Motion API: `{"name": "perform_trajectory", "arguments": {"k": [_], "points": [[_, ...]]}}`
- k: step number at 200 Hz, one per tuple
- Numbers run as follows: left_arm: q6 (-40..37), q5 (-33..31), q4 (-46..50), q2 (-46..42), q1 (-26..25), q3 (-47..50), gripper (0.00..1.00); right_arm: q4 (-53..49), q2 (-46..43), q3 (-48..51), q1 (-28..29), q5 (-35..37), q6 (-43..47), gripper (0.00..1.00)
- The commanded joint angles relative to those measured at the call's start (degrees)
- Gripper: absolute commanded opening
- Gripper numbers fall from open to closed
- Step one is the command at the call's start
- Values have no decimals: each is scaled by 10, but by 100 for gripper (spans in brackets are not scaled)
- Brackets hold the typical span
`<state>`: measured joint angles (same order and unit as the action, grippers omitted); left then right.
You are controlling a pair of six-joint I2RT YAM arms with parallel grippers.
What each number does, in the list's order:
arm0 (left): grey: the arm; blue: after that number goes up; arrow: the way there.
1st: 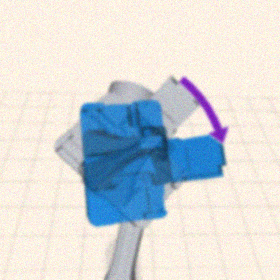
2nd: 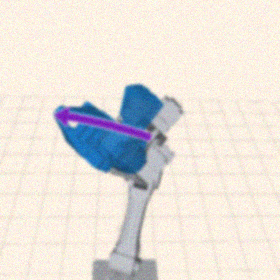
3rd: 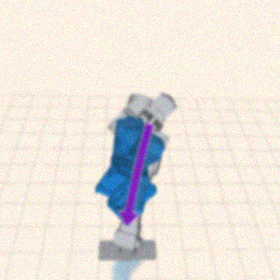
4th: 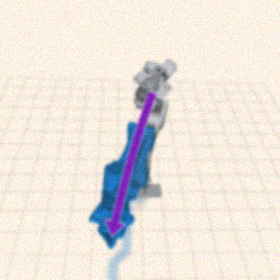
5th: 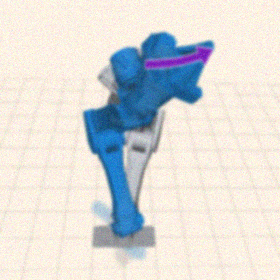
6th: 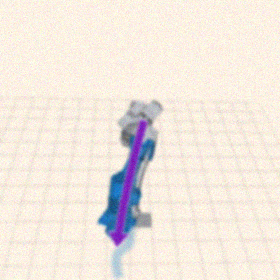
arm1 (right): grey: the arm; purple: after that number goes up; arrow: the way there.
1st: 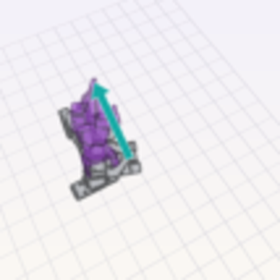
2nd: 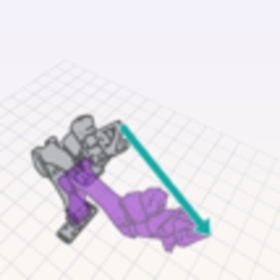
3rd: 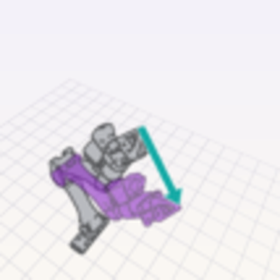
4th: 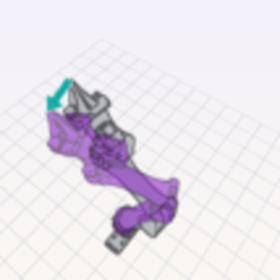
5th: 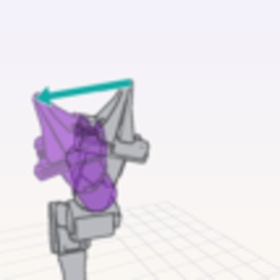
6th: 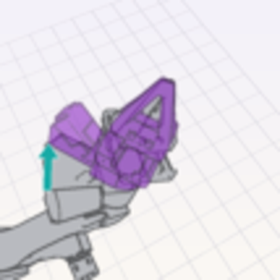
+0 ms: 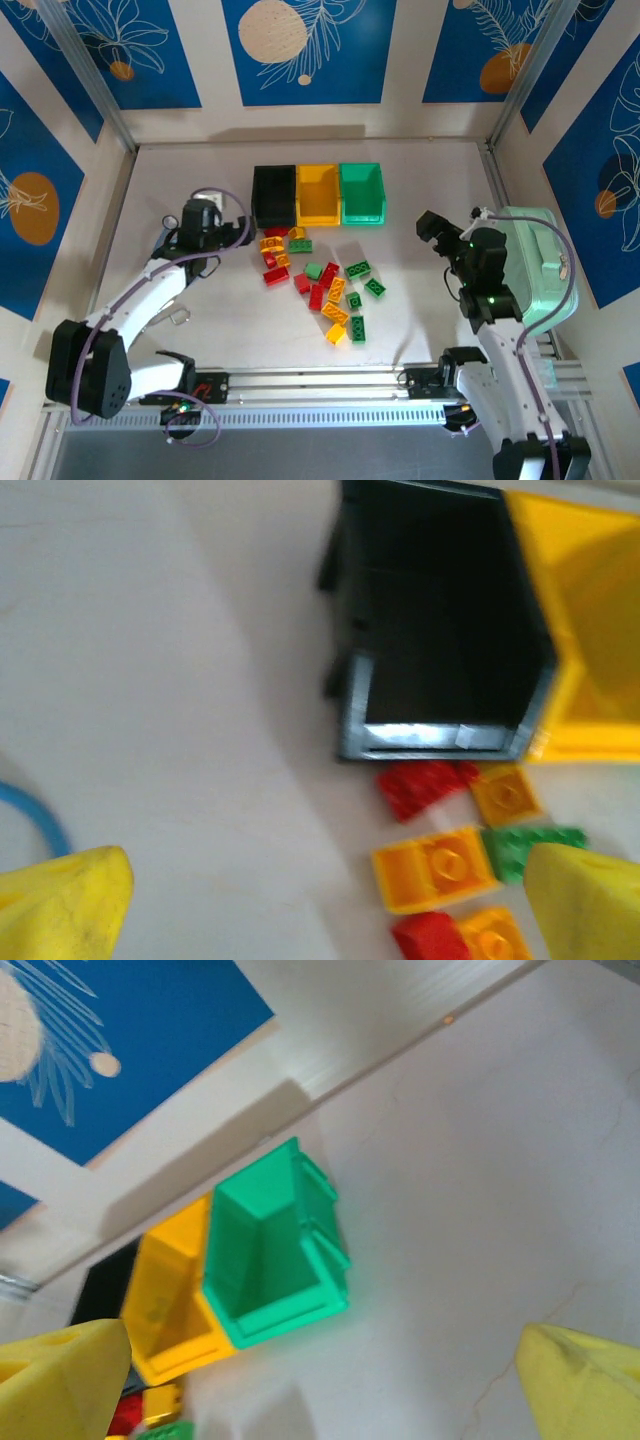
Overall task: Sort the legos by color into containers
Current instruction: Pick up the lego from the center of the table.
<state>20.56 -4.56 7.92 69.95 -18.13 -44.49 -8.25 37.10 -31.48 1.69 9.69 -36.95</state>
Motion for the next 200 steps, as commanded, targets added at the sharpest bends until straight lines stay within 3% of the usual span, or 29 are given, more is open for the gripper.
{"name": "perform_trajectory", "arguments": {"k": [1,31,53,95,147,200], "points": [[11,-19,93,-10,-37,-35,100,-89,-22,-14,-10,-102,-30,99],[55,-26,120,-6,-79,-28,99,-185,69,-76,25,-118,14,99],[86,-10,126,6,-93,-14,97,-198,117,-95,80,-107,39,100],[132,38,90,32,-100,11,96,-204,192,-131,180,-54,52,93],[136,41,94,114,-100,-47,95,-205,243,-145,225,-57,46,86],[136,25,109,195,-96,-115,92,-204,228,-130,239,-40,38,86]]}}
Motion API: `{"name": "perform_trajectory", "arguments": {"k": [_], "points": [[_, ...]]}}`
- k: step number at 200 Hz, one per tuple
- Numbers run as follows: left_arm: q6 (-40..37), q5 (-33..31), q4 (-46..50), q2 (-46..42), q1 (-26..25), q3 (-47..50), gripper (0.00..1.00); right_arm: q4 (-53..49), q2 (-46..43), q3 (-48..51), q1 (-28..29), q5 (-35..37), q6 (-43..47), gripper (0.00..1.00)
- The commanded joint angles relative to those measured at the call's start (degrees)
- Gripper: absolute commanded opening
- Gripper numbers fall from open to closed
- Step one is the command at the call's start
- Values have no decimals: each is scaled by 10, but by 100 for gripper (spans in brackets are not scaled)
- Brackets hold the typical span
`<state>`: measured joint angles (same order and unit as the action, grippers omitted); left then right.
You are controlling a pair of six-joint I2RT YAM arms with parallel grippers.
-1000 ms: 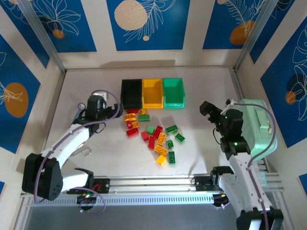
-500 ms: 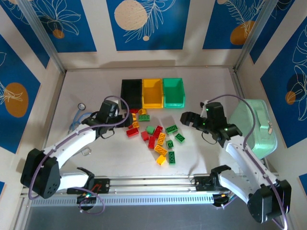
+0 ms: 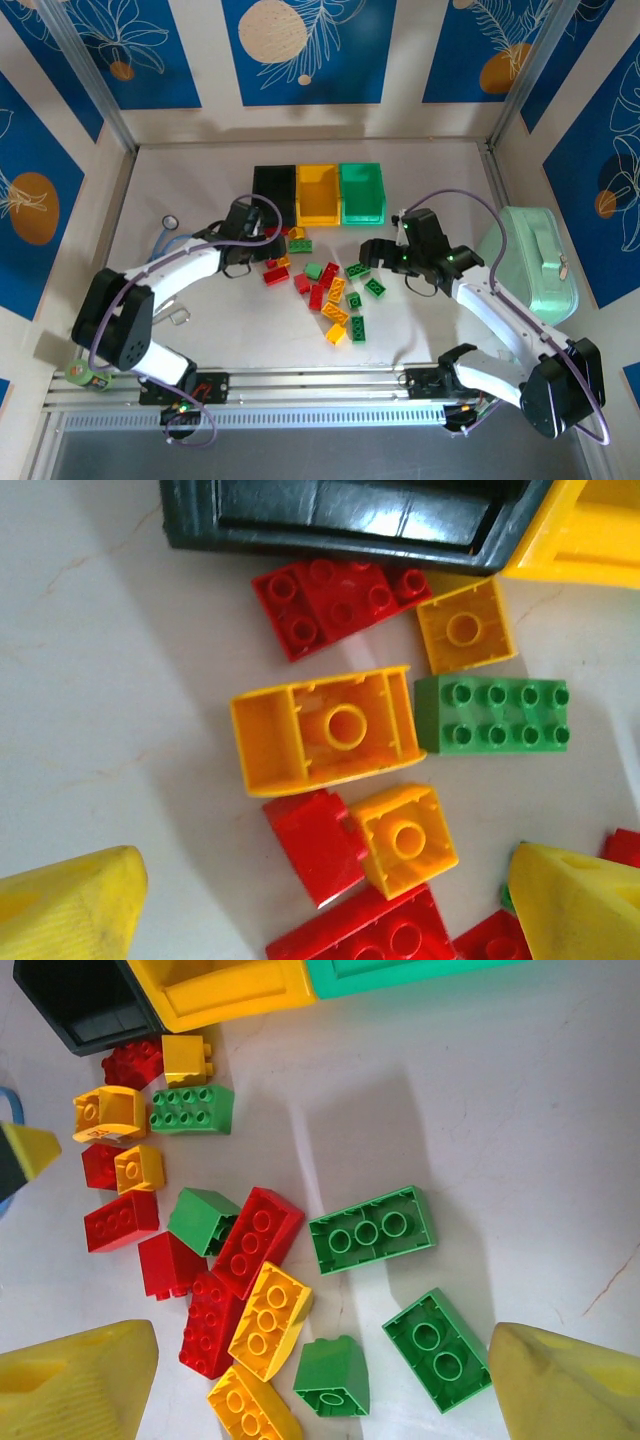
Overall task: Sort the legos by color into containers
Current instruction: Pick up the lego from the center of the table.
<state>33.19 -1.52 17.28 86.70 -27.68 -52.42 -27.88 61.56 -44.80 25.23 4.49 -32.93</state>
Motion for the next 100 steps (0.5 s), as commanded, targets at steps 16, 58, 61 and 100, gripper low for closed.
{"name": "perform_trajectory", "arguments": {"k": [16,58,61,100], "points": [[10,-4,23,49,2,-54,91,-9,-26,7,3,20,-3,87],[8,2,33,92,7,-89,87,-9,-36,9,-2,23,2,86],[8,3,34,95,8,-91,87,-9,-36,9,-3,23,2,86],[10,0,41,119,11,-105,84,4,-24,10,-8,14,3,86]]}}
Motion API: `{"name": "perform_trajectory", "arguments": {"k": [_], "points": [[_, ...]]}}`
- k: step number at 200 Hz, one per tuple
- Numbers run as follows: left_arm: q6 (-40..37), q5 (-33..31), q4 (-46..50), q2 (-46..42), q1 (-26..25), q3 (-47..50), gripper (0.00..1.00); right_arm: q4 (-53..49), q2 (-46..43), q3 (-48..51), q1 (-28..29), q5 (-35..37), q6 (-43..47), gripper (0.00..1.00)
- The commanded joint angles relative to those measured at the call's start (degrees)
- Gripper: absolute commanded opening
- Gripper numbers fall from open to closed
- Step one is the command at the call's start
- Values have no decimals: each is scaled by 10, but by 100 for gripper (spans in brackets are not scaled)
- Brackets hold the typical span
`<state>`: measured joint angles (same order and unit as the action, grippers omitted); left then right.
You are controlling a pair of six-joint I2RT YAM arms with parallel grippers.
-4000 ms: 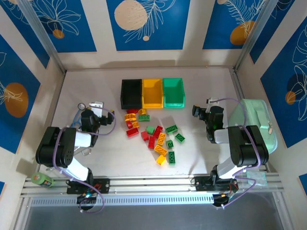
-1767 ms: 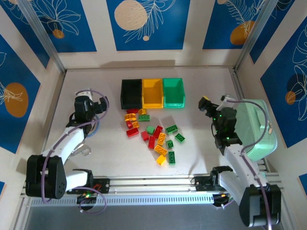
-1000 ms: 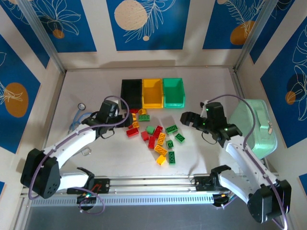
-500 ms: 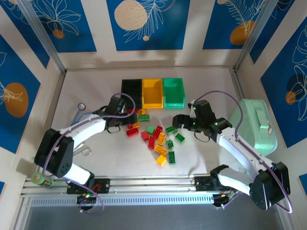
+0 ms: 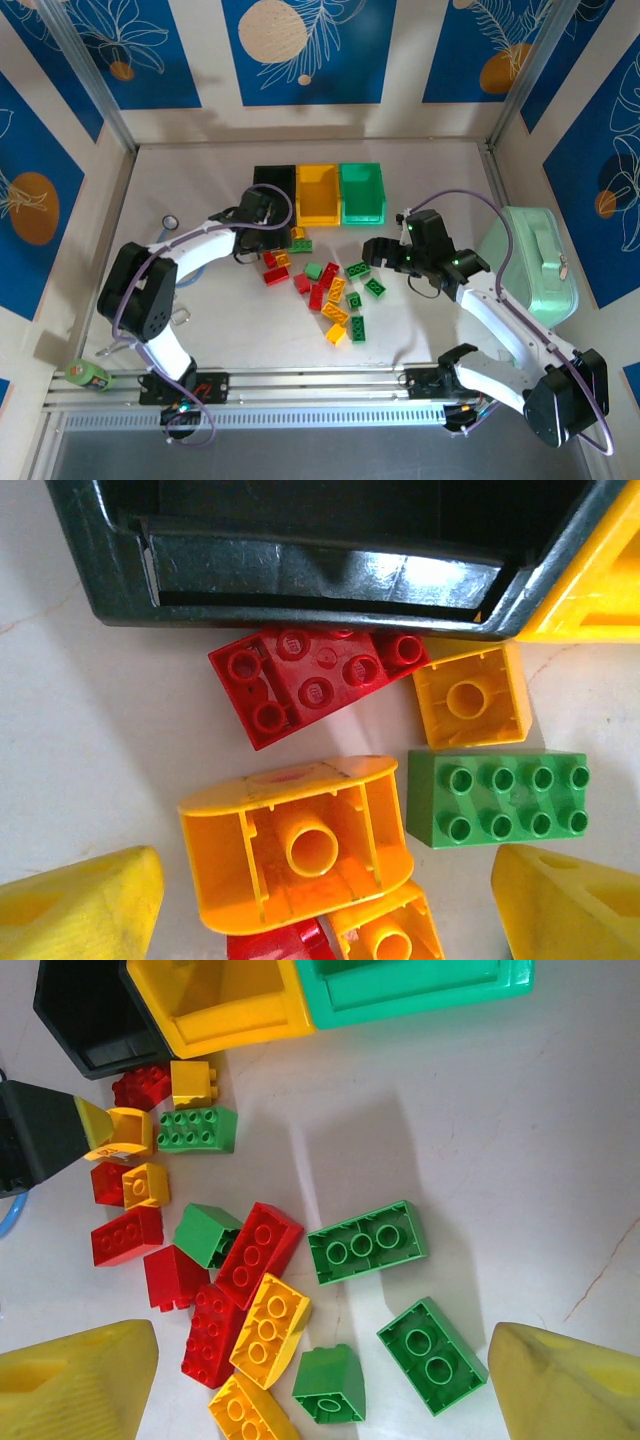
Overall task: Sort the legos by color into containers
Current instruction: Pick up the lego from the center of the table.
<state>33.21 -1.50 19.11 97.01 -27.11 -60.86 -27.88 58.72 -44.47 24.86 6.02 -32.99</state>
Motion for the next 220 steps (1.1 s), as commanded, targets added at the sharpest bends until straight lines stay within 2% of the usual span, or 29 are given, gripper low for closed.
{"name": "perform_trajectory", "arguments": {"k": [1,96,220], "points": [[10,0,23,17,6,-21,84,4,5,7,-5,-2,4,86],[13,-10,32,56,7,-35,74,21,20,11,-6,-8,-1,86],[15,-29,52,18,7,-31,53,20,11,-2,-9,-14,0,86]]}}
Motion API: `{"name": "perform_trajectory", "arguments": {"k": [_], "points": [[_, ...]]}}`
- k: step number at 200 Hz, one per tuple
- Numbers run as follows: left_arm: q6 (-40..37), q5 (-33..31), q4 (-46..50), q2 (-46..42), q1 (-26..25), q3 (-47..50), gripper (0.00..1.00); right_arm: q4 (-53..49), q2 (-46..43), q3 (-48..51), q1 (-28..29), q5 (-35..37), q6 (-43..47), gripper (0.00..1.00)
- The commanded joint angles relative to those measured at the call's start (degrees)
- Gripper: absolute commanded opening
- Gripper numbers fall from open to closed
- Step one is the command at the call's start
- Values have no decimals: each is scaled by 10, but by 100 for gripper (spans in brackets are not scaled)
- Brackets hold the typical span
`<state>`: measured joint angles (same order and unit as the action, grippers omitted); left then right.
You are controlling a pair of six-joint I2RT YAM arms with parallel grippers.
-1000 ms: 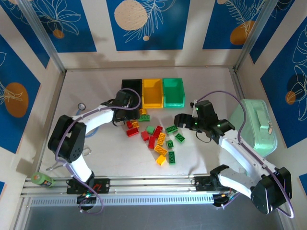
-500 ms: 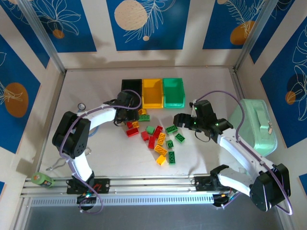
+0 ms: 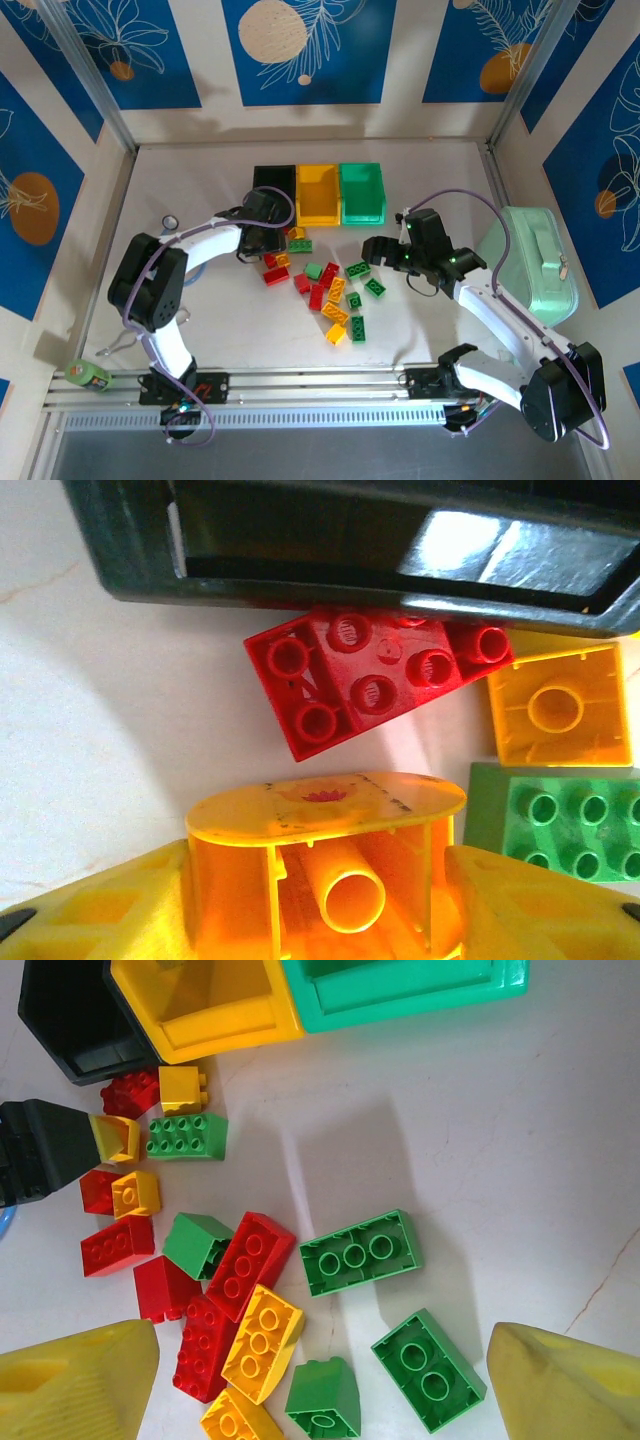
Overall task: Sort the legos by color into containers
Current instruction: Pick up the lego from the center of the table.
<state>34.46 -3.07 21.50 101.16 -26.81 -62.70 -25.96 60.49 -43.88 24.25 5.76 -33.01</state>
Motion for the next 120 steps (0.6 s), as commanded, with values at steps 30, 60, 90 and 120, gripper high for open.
{"name": "perform_trajectory", "arguments": {"k": [30,60,90,120], "points": [[3,-16,28,-42,4,-8,50,-4,2,-23,-3,-14,2,85],[0,-16,32,-64,-2,-3,49,-4,4,-27,-3,-10,-1,85],[-5,-14,38,-77,-2,-5,49,-9,6,-31,0,-17,-7,85],[-8,-4,50,-86,-3,-23,49,-1,-9,-11,2,-6,-14,85]]}}
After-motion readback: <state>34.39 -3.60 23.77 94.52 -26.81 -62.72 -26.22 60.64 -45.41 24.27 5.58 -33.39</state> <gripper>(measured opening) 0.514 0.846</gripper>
